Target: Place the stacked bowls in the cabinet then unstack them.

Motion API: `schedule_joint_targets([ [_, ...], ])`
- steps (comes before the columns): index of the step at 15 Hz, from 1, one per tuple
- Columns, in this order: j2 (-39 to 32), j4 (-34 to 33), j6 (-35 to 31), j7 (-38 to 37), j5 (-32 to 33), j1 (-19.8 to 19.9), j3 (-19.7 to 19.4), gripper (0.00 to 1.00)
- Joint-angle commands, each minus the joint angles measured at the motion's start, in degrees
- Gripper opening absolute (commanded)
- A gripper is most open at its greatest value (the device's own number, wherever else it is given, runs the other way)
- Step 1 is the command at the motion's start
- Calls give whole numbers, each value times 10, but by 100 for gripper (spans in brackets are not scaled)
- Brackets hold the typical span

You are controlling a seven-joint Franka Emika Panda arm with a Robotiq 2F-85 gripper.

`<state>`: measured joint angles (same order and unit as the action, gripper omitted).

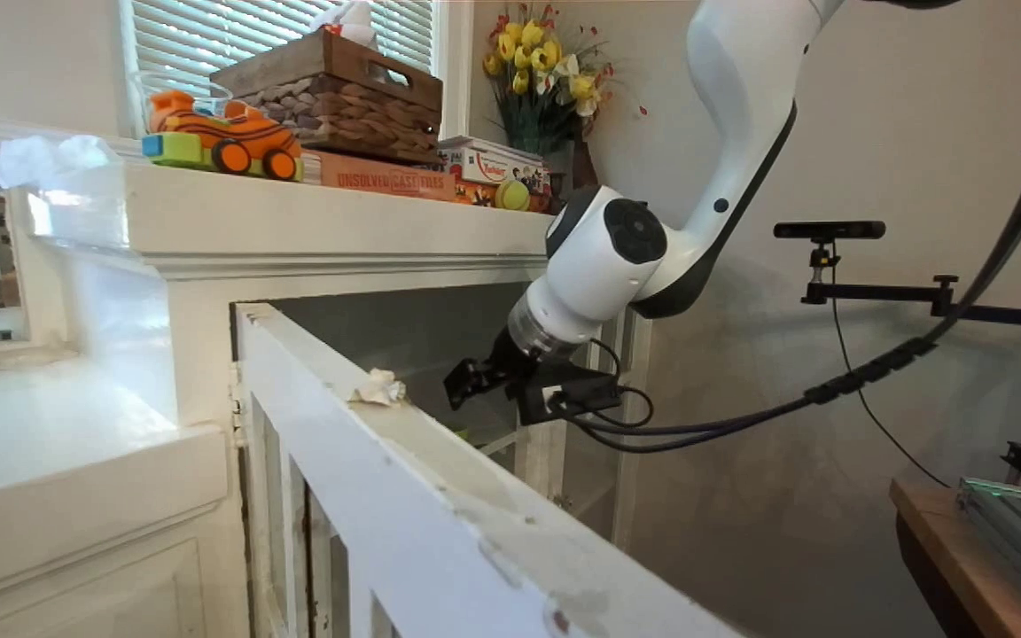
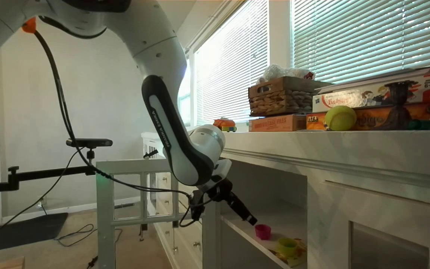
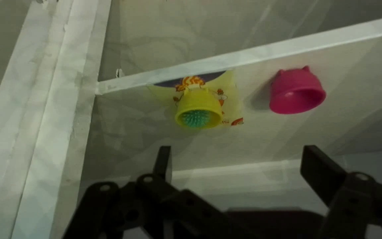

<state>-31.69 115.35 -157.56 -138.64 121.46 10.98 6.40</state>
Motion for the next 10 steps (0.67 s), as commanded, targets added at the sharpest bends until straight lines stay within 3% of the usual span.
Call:
schedule_joint_targets([
  [1,64,75,-50,52,-18,5,-14,100],
  [10,171,148,-109,55,71,6,-16,100],
])
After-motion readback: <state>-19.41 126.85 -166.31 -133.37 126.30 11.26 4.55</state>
